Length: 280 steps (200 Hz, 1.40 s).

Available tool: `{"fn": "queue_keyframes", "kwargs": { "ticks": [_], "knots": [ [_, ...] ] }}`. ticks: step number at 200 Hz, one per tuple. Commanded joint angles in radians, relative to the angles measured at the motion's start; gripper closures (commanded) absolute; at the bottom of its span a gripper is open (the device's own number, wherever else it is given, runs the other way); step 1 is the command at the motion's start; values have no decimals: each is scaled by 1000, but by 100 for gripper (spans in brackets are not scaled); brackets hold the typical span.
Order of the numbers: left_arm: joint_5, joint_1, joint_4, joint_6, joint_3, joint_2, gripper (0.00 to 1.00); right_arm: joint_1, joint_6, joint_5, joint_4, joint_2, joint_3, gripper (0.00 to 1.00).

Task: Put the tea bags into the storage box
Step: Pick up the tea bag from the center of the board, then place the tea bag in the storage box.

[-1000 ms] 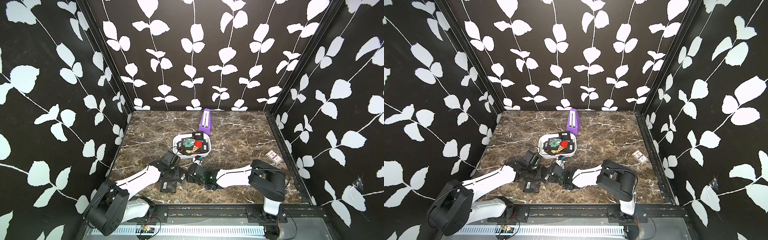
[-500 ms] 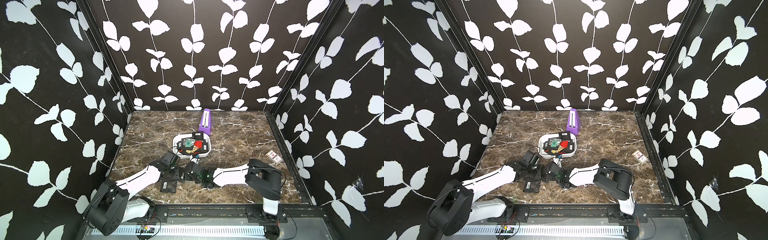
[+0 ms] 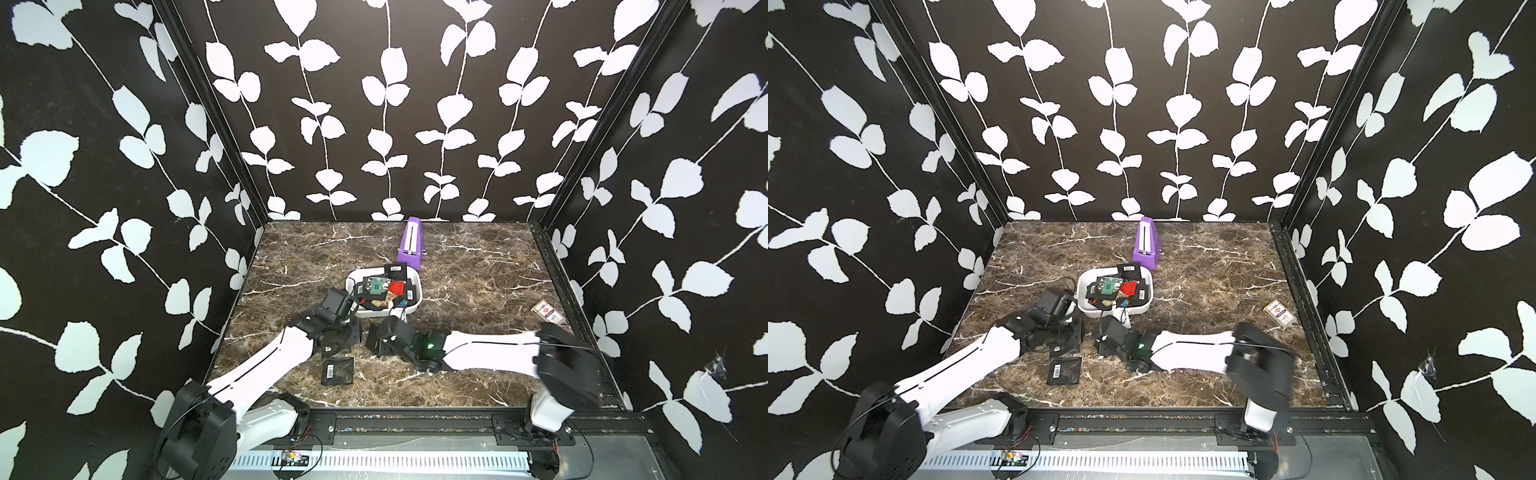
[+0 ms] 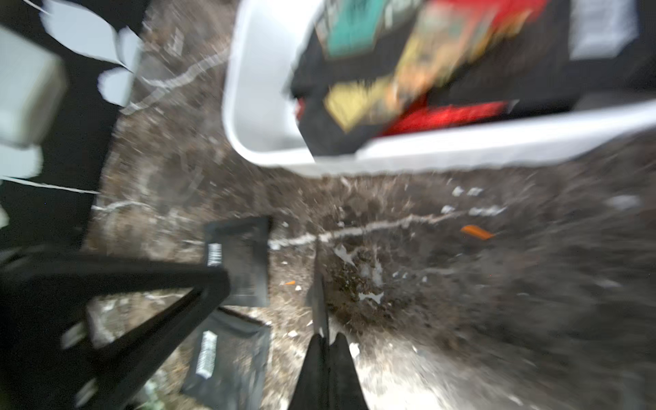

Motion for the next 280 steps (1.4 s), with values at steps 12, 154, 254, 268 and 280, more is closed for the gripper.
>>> {"fn": "queue_keyframes", "kwargs": {
  "ticks": [12, 154, 254, 268, 280],
  "knots": [
    [-118, 9, -120, 50, 53, -24, 85, -33, -86, 32, -120, -134, 26, 100],
    [-69, 250, -27, 35, -16, 33, 70, -375, -92, -287, 93, 176, 258, 100],
    [-25, 252, -264, 40, -3, -38, 50, -390, -175, -215, -21, -32, 134, 54],
    [32, 252, -256, 25, -12, -58, 57, -358, -178, -206, -28, -96, 87, 53],
    [44, 250, -276, 14, -13, -66, 60, -320, -172, -195, -49, -130, 55, 53]
  ]
}}
